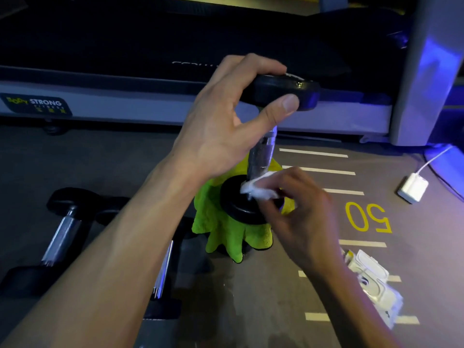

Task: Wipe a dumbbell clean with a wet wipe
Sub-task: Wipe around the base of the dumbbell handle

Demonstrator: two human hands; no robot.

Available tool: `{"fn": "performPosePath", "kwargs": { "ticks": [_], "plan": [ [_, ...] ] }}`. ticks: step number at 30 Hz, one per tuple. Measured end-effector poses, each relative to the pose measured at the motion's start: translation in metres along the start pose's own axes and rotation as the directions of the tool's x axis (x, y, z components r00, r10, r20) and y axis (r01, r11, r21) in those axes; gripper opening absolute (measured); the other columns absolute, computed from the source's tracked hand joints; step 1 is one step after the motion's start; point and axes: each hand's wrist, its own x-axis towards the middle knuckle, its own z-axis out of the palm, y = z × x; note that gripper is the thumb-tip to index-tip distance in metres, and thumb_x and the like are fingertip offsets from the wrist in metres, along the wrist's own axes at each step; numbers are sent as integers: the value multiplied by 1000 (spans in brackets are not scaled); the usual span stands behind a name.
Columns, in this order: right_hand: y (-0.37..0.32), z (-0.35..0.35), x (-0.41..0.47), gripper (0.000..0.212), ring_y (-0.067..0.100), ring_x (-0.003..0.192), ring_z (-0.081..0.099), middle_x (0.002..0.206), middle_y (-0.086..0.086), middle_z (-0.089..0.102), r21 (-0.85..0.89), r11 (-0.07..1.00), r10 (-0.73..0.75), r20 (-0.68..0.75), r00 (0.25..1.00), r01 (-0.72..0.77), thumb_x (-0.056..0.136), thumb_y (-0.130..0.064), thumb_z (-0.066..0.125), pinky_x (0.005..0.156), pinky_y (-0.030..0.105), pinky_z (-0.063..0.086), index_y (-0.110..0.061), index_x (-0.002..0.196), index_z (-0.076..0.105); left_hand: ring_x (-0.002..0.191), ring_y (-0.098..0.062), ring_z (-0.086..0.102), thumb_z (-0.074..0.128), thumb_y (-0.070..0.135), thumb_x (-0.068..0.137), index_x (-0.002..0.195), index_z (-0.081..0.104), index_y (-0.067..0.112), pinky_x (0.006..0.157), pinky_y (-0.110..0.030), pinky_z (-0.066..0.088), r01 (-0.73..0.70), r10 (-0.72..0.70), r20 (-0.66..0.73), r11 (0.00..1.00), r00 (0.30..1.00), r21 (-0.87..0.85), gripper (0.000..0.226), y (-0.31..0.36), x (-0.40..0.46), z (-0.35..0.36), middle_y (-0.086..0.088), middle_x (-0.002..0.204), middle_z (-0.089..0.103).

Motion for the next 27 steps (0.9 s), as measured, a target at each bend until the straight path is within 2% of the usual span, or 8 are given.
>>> {"fn": "performPosePath", "kwargs": {
  "ticks": [3, 6, 10, 13, 15, 20, 25, 27],
  "plan": [
    [0, 0, -1, 24, 8, 82, 63, 101, -6, 64, 81, 996, -46, 119, 992, 37, 89, -8, 70, 73, 11, 45, -22, 106, 80, 114, 4, 57, 68, 48, 99, 130, 66, 26, 97, -9, 39, 8, -8, -14, 1000, 1000, -2, 38, -2, 4, 0, 9, 123, 59],
    [5, 2, 7, 23, 5, 77, 62, 96, -9, 65, 18, 999, -46, 88, 995, 45, 87, -10, 73, 72, 8, 43, -24, 103, 82, 110, 6, 57, 69, 48, 98, 128, 65, 29, 94, -7, 39, 24, -24, -7, 1000, 1000, -19, 35, -3, 8, 2, 15, 117, 57],
    [-7, 15, 29, 10, 16, 78, 66, 86, -1, 68, -186, 972, -162, -86, 983, 144, 86, -10, 78, 68, 26, 50, -18, 90, 82, 106, 6, 56, 69, 44, 99, 127, 67, 25, 91, -6, 40, 28, -28, 4, 999, 1000, -40, 34, -3, 12, 5, 10, 116, 57],
    [-15, 13, 50, 4, 22, 75, 62, 84, 6, 65, -290, 937, -265, -216, 940, 197, 85, -6, 75, 66, 19, 36, -9, 86, 78, 105, 5, 56, 68, 43, 99, 127, 67, 23, 93, -11, 42, 30, -30, -2, 999, 1000, -42, 34, -5, 14, 4, 6, 116, 58],
    [-12, 15, 45, 6, 24, 79, 61, 88, 7, 64, -333, 916, -297, -190, 936, 224, 87, -6, 74, 69, 18, 34, -7, 90, 78, 105, 5, 57, 69, 42, 99, 127, 67, 24, 92, -11, 42, 32, -32, 5, 998, 999, -55, 33, -6, 14, 3, 6, 116, 58],
    [-9, 15, 21, 14, 25, 77, 68, 86, 2, 67, -329, 921, -203, 50, 978, 208, 86, -16, 70, 62, 32, 53, -21, 94, 79, 106, 1, 59, 71, 44, 97, 125, 68, 28, 96, -17, 44, 34, -34, -3, 997, 999, -66, 33, -6, 15, 3, 12, 111, 57],
    [-26, 10, 72, 10, 32, 74, 60, 86, 13, 63, -426, 877, -309, -142, 940, 224, 84, -4, 65, 63, 21, 23, -6, 88, 73, 108, 1, 59, 67, 47, 98, 127, 66, 30, 98, -19, 46, 37, -36, 22, 997, 999, -69, 34, -8, 15, 1, 14, 112, 56],
    [-22, 14, 58, 12, 32, 79, 62, 90, 11, 64, -423, 878, -295, -113, 949, 223, 86, -4, 68, 65, 24, 31, -8, 95, 74, 106, 5, 57, 60, 50, 99, 126, 66, 31, 96, -17, 43, 42, -41, 24, 997, 999, -65, 33, -9, 18, 0, 16, 110, 57]
  ]
}}
